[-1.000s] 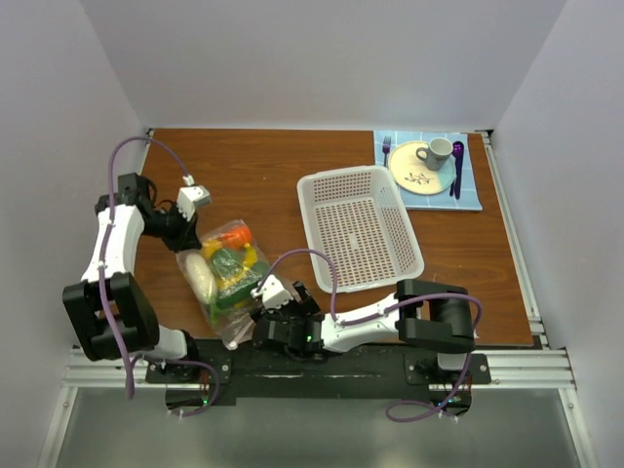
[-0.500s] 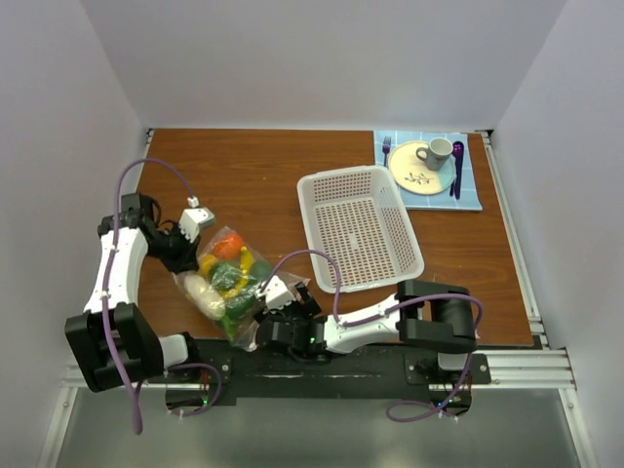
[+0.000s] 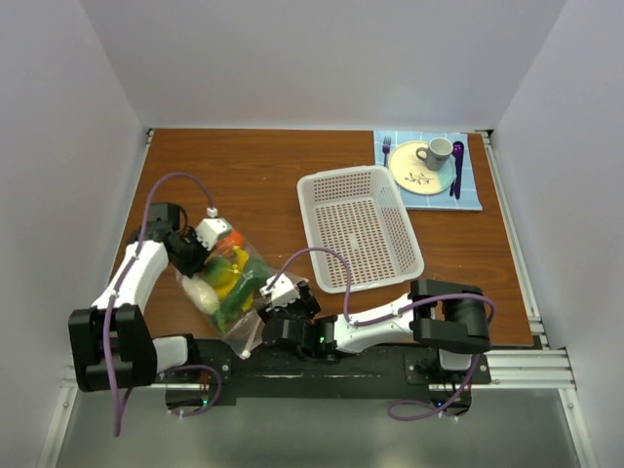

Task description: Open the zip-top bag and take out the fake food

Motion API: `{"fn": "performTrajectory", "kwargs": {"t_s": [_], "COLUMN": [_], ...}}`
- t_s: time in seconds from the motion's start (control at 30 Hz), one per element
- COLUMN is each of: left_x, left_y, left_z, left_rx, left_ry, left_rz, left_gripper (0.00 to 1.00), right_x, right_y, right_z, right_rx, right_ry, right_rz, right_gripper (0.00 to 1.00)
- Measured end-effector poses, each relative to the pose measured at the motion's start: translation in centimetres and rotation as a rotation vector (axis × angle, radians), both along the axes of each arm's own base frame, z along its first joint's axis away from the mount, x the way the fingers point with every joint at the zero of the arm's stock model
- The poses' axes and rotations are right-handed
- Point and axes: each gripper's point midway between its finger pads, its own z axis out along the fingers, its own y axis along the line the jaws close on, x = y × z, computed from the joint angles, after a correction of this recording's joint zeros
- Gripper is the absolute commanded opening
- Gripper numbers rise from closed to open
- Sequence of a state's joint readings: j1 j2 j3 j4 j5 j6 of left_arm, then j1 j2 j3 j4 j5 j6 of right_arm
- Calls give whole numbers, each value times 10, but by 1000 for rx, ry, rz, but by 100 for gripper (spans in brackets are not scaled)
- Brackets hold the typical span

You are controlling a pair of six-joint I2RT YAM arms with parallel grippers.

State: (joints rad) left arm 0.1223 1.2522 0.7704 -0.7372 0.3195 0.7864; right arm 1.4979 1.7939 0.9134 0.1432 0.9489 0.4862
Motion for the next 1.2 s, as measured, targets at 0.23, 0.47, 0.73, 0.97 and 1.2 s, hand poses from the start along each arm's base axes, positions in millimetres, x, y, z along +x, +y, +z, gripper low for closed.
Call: {"fn": "performTrajectory", "kwargs": {"t_s": [0.23,0.47,0.73,0.97,1.2], "left_x": [-7,-7,-10,-14,-18], "left_y": [-14,0,6,-2,-6], "left_z": [-13,-24,-30,-28,-28], "left_rx": [47,124,144,143,139], "left_ry": [-14,-24,10,36,53], "left_rz": [-17,17,69,61,54], "left_gripper": [0,0,0,0,0], "right_x": [-1,-6,-9,-3,16], "right_y": [13,24,31,44,40], "right_z": [7,5,-9,15,45], "right_rx": [43,77,72,98,138], "right_ry": [-5,20,31,-31,-79], "right_rz": [36,78,114,143,114], "right_gripper": [49,0,65,87,86]}}
